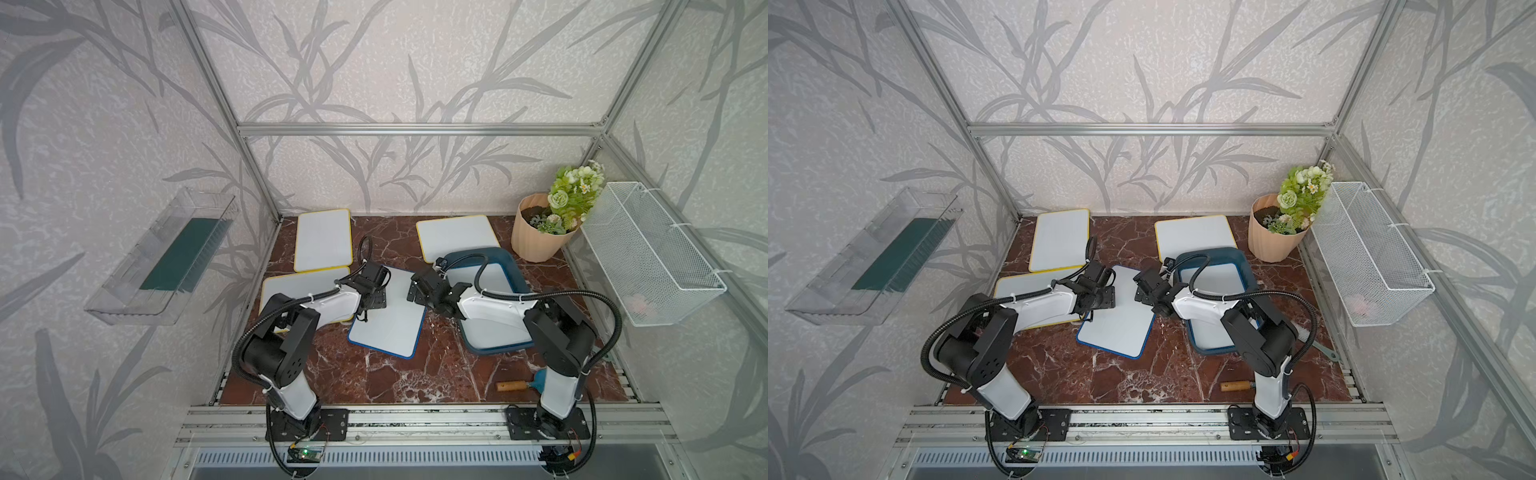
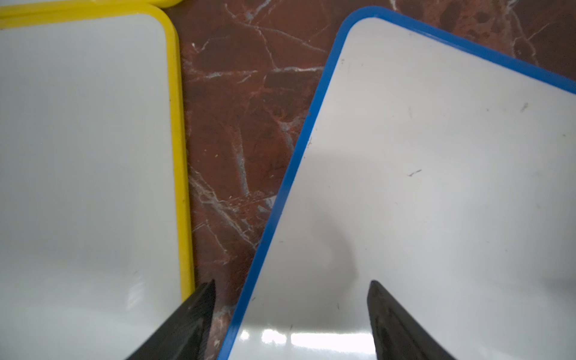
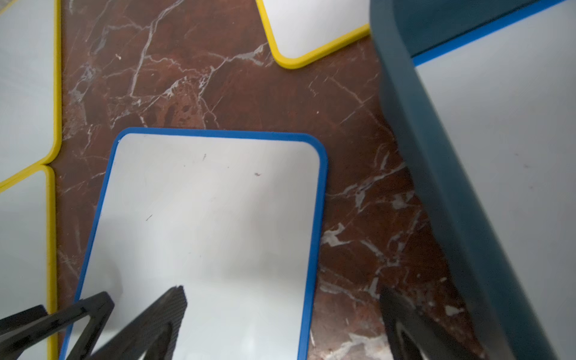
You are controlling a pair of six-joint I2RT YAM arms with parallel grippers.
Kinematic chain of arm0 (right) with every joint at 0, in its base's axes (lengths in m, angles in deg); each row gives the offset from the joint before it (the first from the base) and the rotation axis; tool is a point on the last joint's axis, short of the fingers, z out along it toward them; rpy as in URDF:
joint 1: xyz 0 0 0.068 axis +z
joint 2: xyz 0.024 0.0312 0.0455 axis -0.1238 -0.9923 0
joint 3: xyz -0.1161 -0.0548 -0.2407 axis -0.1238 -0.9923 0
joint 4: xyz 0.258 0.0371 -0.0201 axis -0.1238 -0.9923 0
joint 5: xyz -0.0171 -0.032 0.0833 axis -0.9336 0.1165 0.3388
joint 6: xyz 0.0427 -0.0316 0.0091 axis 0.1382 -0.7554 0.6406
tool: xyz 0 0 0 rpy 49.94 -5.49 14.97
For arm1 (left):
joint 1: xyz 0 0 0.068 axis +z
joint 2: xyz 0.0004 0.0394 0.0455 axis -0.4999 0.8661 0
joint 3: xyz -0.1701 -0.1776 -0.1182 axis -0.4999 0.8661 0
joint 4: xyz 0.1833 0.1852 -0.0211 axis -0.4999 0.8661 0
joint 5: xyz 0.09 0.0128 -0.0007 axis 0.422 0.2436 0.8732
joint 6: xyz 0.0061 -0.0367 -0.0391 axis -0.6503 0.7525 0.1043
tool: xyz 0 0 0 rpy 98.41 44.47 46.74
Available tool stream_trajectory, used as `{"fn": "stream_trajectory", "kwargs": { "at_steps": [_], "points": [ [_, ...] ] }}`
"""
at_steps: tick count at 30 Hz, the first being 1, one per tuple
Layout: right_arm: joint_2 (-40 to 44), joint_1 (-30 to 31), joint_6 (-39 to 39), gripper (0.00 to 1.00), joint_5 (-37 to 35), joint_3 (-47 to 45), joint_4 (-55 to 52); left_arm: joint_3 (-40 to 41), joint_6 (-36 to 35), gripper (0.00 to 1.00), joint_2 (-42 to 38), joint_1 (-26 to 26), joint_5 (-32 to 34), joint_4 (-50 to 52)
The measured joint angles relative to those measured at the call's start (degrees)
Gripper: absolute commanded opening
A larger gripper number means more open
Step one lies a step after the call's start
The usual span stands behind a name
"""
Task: Put the whiteboard into the storage box
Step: Adjust the storage box at the center of the board, then adjust the whiteboard at the center of the board.
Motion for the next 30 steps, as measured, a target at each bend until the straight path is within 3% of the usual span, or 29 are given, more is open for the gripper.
{"fn": "stream_trajectory", "kwargs": {
  "at_steps": [8, 19, 30],
  "points": [
    [-0.1, -1.3, -0.7, 0.99, 0.3, 0.8, -1.8, -0.9, -0.3, 0.76, 1.2, 0.5, -0.4, -0.9],
    [-2.7, 2.1, 6.8, 0.99, 4.1, 0.4, -2.3, -1.8, -0.4, 0.76, 3.7, 1.2, -2.4, -2.2],
    [-4.5, 2.0, 11.3, 0.99, 6.8, 0.9, 4.3, -2.1, 0.1, 0.76, 4.4, 2.1, -5.4, -3.8]
  ]
}}
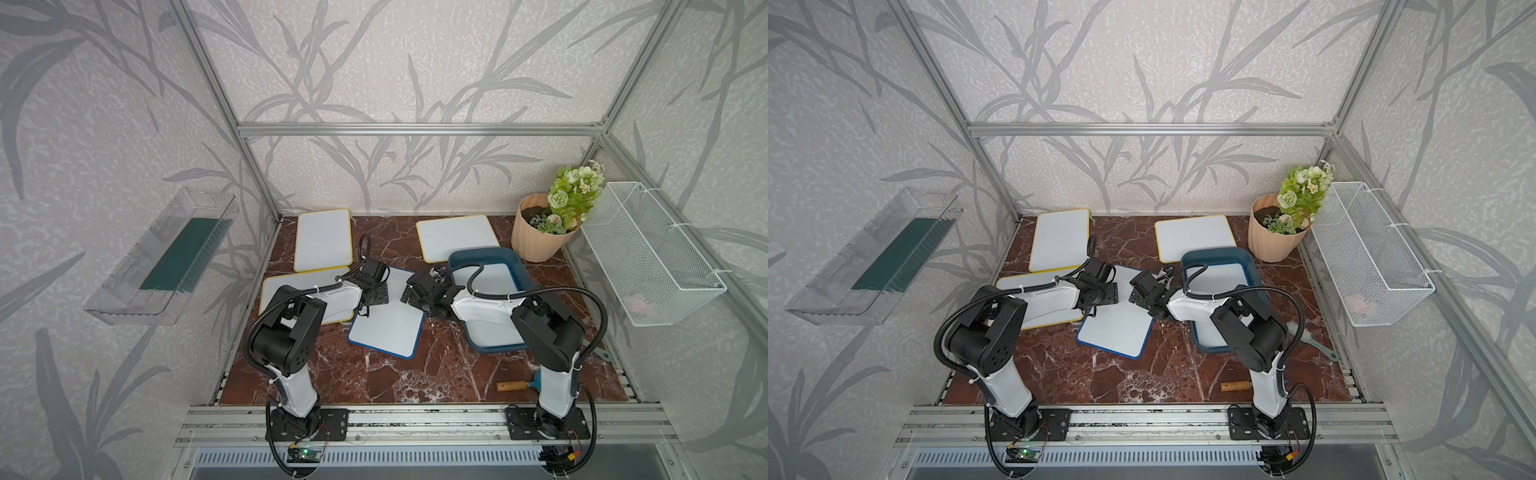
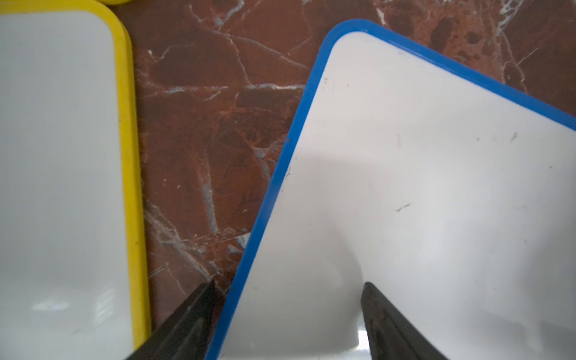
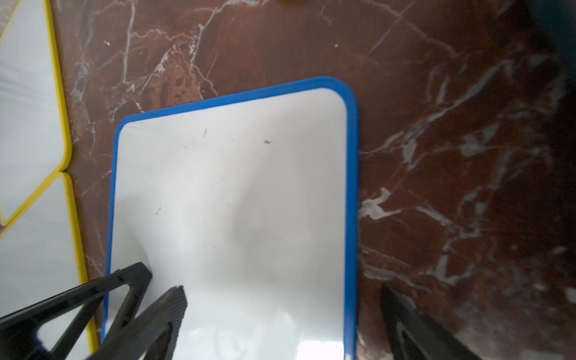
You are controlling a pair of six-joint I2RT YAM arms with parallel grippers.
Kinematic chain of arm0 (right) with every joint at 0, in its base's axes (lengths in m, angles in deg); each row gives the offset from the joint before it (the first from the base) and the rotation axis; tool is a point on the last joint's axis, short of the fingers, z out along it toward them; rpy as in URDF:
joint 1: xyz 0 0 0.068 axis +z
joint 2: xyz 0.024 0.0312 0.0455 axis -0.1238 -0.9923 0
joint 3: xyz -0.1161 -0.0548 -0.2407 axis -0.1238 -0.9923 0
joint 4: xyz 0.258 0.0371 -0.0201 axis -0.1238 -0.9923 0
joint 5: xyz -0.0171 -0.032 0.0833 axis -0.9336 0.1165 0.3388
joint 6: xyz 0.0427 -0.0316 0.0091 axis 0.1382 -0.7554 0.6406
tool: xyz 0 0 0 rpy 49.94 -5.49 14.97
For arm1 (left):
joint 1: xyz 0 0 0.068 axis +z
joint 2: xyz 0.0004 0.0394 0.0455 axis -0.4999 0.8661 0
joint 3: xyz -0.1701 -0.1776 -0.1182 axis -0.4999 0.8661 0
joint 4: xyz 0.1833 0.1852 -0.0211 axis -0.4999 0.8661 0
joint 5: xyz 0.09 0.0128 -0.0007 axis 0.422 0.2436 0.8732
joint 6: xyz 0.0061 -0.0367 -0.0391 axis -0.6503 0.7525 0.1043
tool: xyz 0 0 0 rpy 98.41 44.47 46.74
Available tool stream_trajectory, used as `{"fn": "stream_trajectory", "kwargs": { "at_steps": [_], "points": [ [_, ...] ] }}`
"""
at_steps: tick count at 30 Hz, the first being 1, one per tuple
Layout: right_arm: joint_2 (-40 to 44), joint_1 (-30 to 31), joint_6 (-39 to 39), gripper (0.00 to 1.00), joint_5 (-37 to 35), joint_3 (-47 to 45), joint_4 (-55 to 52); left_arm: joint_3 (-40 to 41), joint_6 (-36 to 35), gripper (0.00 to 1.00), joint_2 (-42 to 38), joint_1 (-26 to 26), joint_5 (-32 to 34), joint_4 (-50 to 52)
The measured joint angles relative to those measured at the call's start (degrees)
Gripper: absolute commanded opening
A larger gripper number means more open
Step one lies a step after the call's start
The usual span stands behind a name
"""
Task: Put the whiteboard into the storage box
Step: Adjust the whiteboard at the center of the board.
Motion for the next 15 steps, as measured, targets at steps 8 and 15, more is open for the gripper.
{"fn": "stream_trajectory", "kwargs": {
  "at_steps": [8, 15],
  "points": [
    [-2.3, -2.1, -3.2, 0.99, 3.8, 3.6, -0.1, 0.8, 0.4, 0.76, -0.4, 0.7, -2.6, -2.0],
    [-6.8, -4.8, -9.2, 0.99, 6.6, 10.5, -2.3, 2.8, 2.0, 0.76, -1.7, 1.4, -4.2, -4.4]
  ]
}}
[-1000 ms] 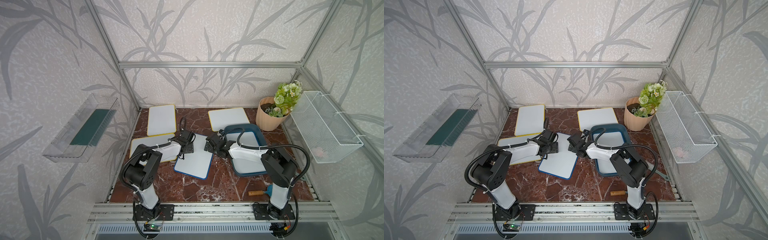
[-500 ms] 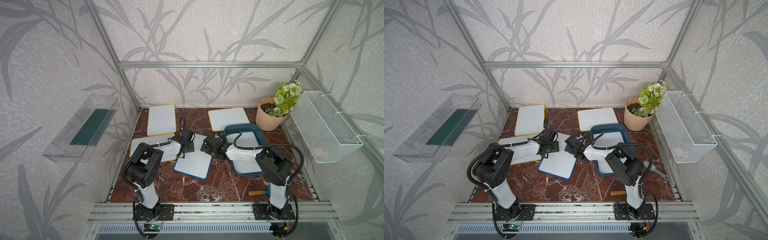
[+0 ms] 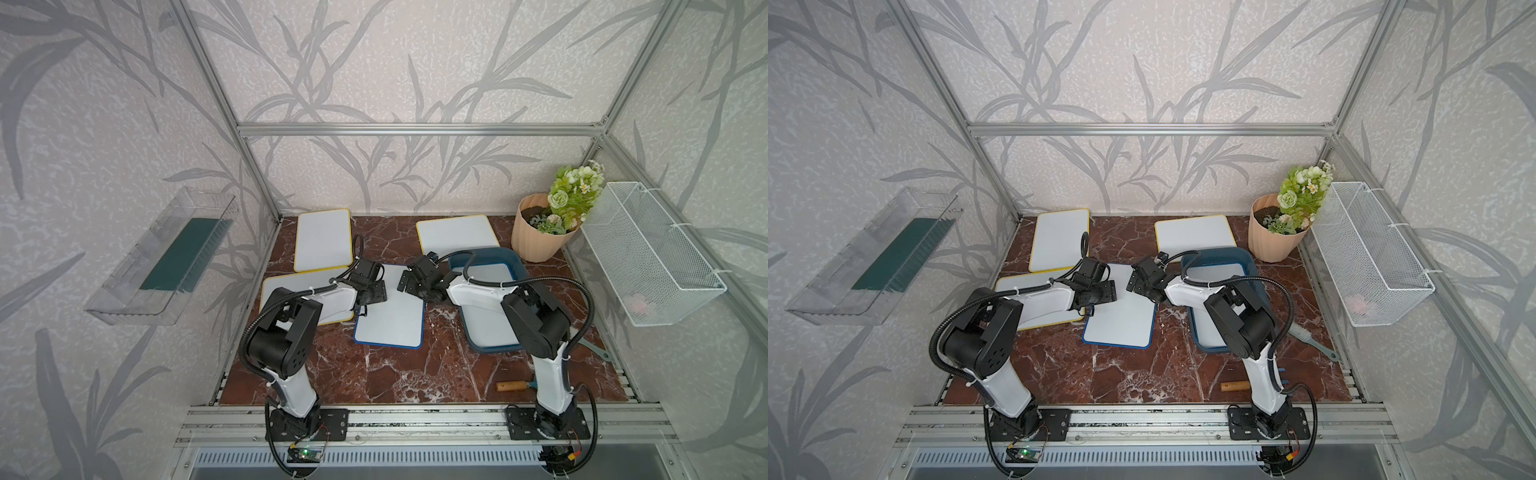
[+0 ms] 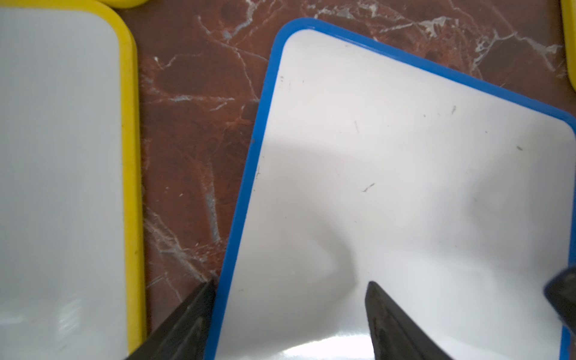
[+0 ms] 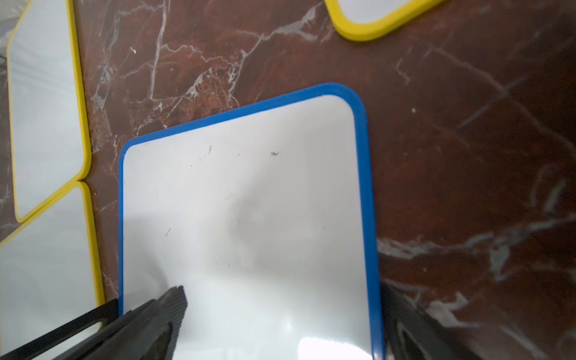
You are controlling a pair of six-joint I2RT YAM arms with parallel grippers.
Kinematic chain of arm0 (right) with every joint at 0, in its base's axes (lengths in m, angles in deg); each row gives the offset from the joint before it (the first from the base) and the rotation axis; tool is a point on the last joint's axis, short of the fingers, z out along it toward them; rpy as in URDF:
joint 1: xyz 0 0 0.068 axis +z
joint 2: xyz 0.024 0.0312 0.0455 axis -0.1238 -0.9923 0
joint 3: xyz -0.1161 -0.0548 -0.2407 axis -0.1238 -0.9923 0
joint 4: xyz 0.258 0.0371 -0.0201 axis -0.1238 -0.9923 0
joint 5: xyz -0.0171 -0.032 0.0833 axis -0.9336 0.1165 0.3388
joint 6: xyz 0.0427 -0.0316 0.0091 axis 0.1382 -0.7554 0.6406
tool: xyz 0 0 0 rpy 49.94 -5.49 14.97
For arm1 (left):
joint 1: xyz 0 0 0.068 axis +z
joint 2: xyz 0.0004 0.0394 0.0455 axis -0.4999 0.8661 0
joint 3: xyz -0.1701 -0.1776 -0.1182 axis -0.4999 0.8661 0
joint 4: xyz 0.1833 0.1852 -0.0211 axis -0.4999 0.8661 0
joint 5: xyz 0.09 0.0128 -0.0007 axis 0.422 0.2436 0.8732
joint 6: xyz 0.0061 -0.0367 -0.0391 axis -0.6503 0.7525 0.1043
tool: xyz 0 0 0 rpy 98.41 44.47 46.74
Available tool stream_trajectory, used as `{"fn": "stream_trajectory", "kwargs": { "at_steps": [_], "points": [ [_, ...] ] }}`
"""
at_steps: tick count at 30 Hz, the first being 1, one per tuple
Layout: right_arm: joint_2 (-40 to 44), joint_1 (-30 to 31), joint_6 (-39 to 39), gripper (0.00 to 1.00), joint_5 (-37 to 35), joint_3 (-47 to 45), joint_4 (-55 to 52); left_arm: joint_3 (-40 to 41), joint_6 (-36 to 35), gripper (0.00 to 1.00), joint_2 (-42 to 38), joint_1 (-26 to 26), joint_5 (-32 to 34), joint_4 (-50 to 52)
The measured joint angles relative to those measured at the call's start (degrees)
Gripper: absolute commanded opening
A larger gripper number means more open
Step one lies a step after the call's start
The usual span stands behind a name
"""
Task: Put the whiteboard into the storage box
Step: Adjust the whiteboard at the center of the board, then pick up the whiteboard at the center of the board.
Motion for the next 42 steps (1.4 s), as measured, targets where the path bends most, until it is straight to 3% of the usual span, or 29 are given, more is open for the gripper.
{"fn": "stream_trajectory", "kwargs": {
  "at_steps": [8, 18, 27, 36, 42],
  "points": [
    [-2.8, -2.2, -6.7, 0.99, 2.8, 4.7, -2.1, 1.1, 1.5, 0.76, -1.2, 0.0, -1.6, -0.2],
    [-0.7, -3.0, -14.7, 0.99, 2.8, 1.5, -2.7, 1.1, 4.4, 0.74, -1.9, 0.0, -2.9, 1.2],
    [4.6, -0.9, -14.8, 0.99, -3.2, -8.2, 1.2, -1.0, 6.1, 0.73, -0.4, 0.0, -2.5, 3.1],
    [4.0, 7.0, -11.7, 0.99, -11.3, -9.3, 2.6, -3.7, 7.1, 0.73, 1.8, 0.0, -2.7, 3.7],
    [3.8, 7.5, -9.9, 0.99, -12.2, -9.9, 4.2, -4.1, 7.7, 0.72, 2.4, 0.7, -3.7, 2.6]
  ]
}}
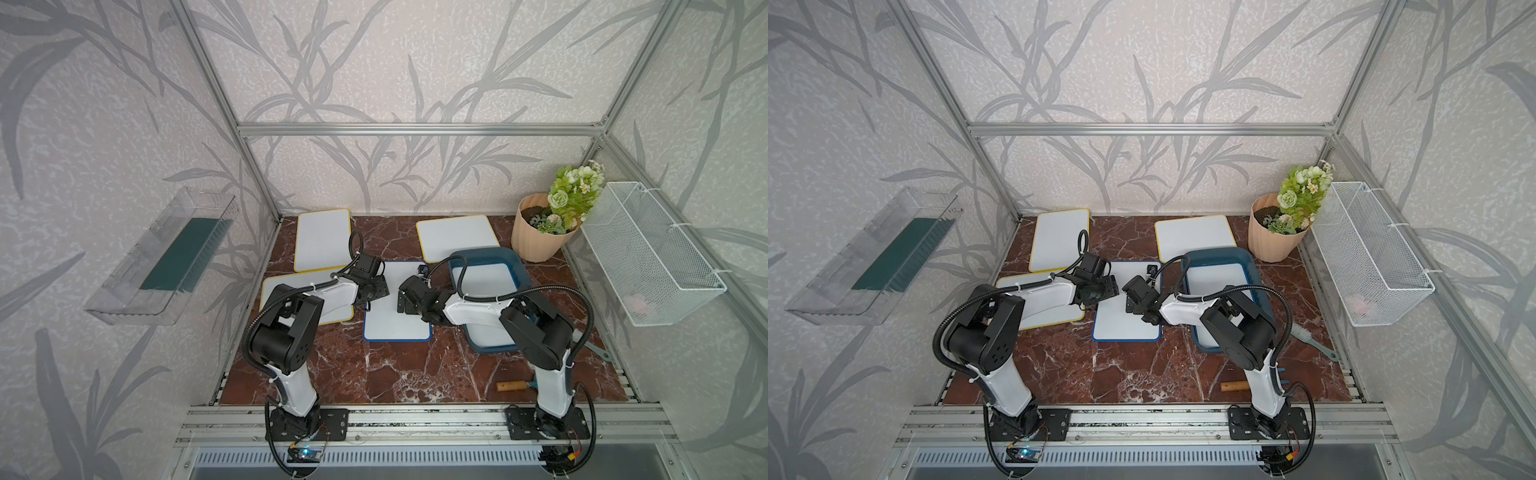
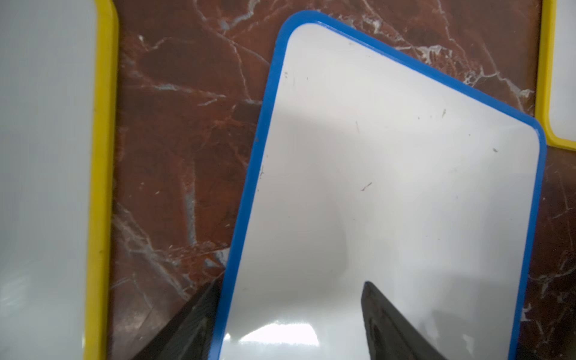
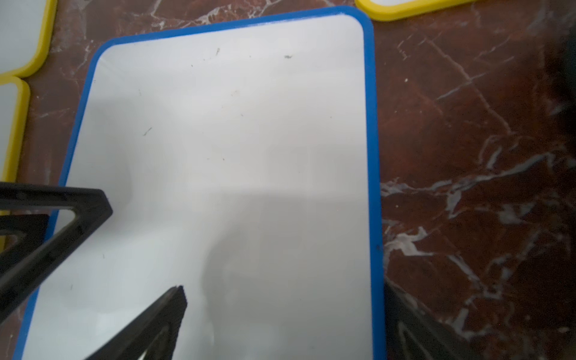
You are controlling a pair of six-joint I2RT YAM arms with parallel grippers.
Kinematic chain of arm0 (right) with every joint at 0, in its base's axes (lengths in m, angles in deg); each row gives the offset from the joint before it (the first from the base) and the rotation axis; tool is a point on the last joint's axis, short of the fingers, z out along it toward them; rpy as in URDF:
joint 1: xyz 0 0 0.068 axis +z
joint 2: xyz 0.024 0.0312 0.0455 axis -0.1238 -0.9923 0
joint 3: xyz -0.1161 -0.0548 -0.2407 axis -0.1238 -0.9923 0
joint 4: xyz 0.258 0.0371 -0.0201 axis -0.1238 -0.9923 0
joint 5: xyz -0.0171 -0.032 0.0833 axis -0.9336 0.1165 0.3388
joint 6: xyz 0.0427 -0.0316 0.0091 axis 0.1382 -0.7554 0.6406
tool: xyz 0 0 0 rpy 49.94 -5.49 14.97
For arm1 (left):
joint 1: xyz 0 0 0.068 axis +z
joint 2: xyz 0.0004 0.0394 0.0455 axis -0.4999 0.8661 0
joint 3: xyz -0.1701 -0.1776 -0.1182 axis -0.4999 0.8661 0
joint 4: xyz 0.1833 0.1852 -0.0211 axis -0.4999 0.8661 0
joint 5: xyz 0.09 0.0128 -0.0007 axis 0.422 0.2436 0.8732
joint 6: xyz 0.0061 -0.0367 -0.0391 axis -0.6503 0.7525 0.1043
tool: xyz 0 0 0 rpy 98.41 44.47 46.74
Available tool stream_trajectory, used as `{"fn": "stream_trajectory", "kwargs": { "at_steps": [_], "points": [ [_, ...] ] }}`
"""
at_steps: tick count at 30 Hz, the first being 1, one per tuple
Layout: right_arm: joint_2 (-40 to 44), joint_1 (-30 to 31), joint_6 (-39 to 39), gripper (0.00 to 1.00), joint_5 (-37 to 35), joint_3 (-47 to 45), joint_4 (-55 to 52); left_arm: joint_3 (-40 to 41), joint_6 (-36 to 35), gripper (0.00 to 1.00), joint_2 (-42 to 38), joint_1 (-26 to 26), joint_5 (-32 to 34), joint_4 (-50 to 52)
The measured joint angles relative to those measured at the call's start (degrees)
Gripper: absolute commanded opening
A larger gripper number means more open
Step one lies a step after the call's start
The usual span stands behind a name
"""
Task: Put the whiteboard into the storage box
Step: Pick up the whiteboard at the center of the board.
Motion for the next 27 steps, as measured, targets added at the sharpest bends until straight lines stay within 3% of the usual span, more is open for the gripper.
{"fn": "stream_trajectory", "kwargs": {
  "at_steps": [5, 17, 27],
  "points": [
    [0.7, -0.7, 1.0, 0.99, 2.1, -0.9, 1.7, 0.4, 0.4, 0.72, 0.0, 0.7, -1.1, -1.8],
    [4.2, -6.0, 9.8, 0.99, 14.3, -6.3, 10.8, 5.3, 0.2, 0.72, -2.6, 2.4, -3.6, -7.7],
    [5.2, -7.1, 12.6, 1.0, 17.1, -8.4, 14.0, 7.4, 0.2, 0.72, -3.6, 3.4, -5.3, -10.6]
  ]
}}
